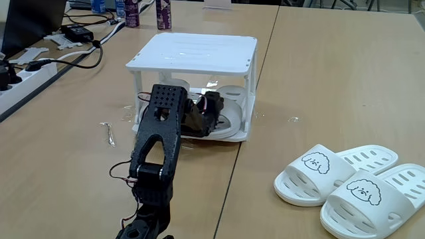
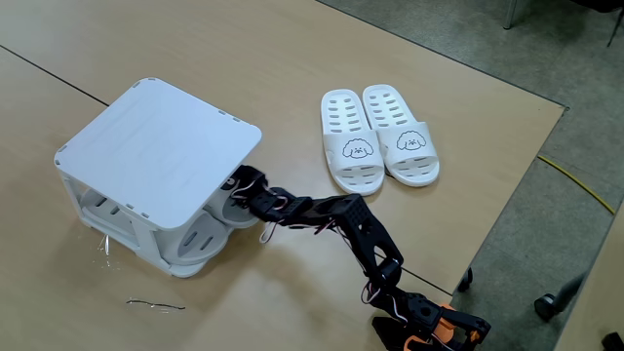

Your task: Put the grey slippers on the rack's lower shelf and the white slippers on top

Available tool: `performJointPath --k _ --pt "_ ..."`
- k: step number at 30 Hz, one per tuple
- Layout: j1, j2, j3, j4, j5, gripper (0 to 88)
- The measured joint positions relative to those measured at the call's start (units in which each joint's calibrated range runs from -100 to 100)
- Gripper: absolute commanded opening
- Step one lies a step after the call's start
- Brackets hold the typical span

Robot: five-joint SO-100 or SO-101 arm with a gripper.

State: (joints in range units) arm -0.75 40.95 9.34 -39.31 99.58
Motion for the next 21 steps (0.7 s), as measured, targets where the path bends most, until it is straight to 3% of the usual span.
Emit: performJointPath --k 17,19,21 --pt "2.85 -34.23 41.24 0.0 0.0 25.8" --pt "2.85 -40.33 47.35 0.0 0.0 22.3" --pt "2.92 -50.14 54.99 0.0 0.0 11.8"
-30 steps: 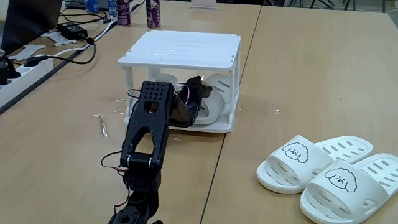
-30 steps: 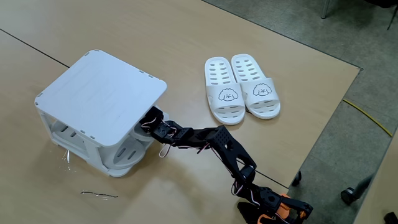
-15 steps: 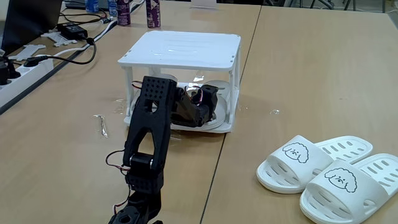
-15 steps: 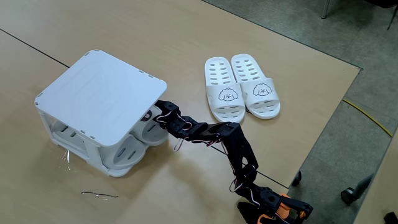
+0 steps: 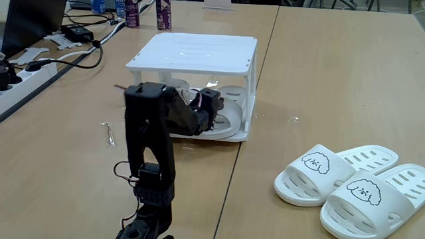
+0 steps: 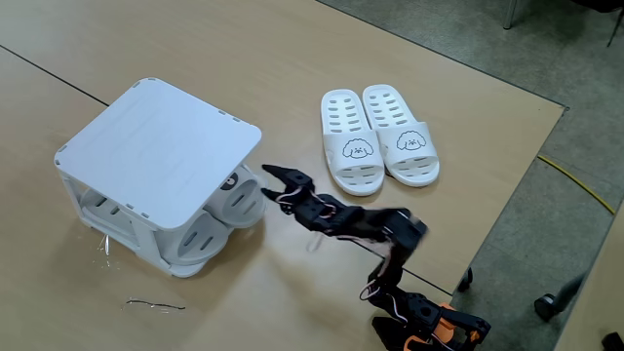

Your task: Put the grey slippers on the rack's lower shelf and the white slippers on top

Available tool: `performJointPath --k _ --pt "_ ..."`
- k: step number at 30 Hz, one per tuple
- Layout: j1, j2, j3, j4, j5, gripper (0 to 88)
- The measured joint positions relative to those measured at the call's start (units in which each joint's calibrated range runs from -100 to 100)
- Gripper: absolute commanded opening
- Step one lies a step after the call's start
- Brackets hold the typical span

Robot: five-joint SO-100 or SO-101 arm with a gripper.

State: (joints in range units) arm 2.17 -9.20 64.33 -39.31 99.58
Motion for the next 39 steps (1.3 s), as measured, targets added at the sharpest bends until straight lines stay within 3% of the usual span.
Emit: performJointPath --k 2,7,11,17,24,28,31,35,39 --pt "-0.07 -11.13 7.01 0.0 0.0 0.0" --pt "-0.9 -34.72 23.54 -0.17 0.0 1.8" --pt "0.22 -34.89 33.87 -6.35 0.0 1.8" --pt "3.75 -9.24 33.69 -28.07 0.0 1.8" --pt "19.63 20.37 32.35 -50.04 0.0 2.7" --pt "28.24 27.55 26.06 -52.36 0.0 2.7" --pt "29.66 32.08 20.04 -52.45 0.0 3.1" --pt "29.89 39.18 10.69 -52.45 0.0 17.1" --pt "29.89 41.9 4.58 -52.36 0.0 19.2"
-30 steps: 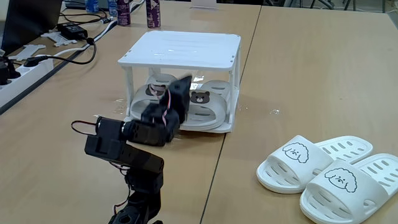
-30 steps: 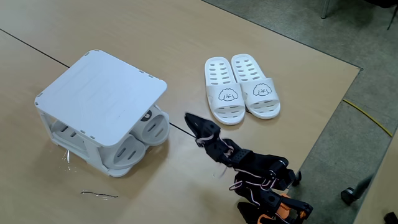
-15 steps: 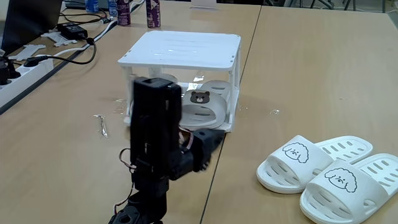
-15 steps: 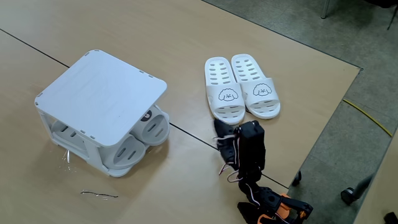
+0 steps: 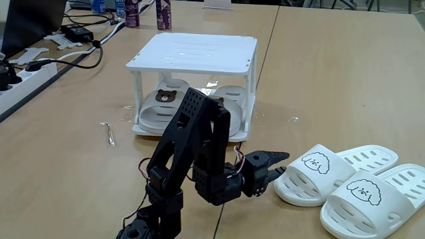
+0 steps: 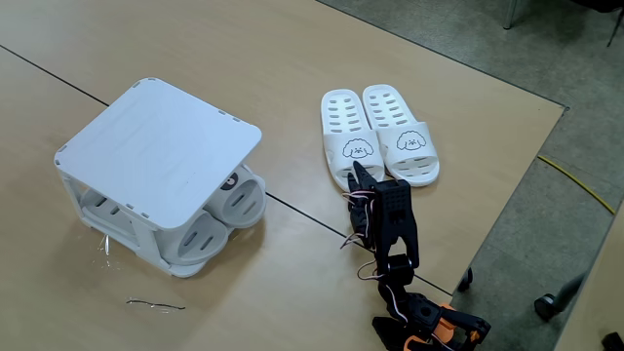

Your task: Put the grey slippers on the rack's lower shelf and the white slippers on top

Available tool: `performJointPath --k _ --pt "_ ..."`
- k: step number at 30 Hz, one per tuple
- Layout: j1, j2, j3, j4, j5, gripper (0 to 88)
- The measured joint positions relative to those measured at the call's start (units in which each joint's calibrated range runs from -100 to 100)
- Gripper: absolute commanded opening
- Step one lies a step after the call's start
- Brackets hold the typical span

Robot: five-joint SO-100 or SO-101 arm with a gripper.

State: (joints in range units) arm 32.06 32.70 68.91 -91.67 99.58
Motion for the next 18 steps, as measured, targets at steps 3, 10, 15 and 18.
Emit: performJointPath --k 3,10,15,18 --pt "0.37 0.0 -2.34 2.83 0.0 19.2" --pt "0.82 0.0 -12.58 14.76 0.0 19.2" --pt "1.95 0.16 -22.73 23.69 0.0 19.2" --pt "3.22 0.82 -27.76 28.93 0.0 19.2"
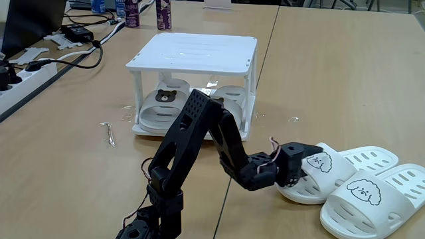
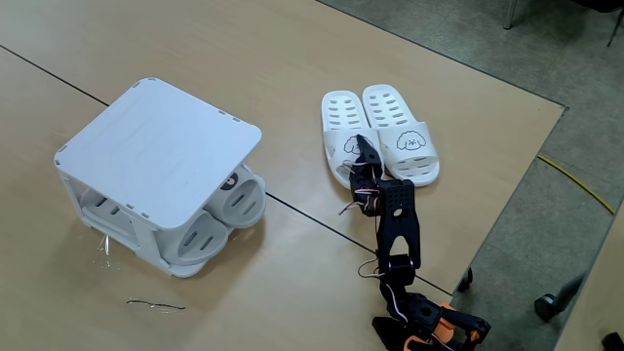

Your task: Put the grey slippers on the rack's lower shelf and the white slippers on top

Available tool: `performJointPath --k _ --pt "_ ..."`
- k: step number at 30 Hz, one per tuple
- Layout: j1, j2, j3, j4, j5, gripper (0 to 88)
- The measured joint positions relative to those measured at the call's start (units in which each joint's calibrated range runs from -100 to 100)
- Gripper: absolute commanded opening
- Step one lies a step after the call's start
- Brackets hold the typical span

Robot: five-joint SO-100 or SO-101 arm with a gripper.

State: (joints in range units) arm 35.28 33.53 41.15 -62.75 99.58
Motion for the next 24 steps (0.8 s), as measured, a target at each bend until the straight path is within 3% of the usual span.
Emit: performJointPath --k 6,8,12,19,21,24 --pt "0.37 0.08 -7.37 8.76 0.0 19.3" --pt "0.37 1.32 -8.54 9.18 0.0 19.5" --pt "0.3 7.26 -15.27 9.27 0.0 30.4" --pt "0.3 11.88 -23.72 9.36 0.0 30.0" --pt "0.3 12.87 -25.25 9.36 0.0 22.2" --pt "0.3 13.36 -26.95 9.36 0.0 0.5"
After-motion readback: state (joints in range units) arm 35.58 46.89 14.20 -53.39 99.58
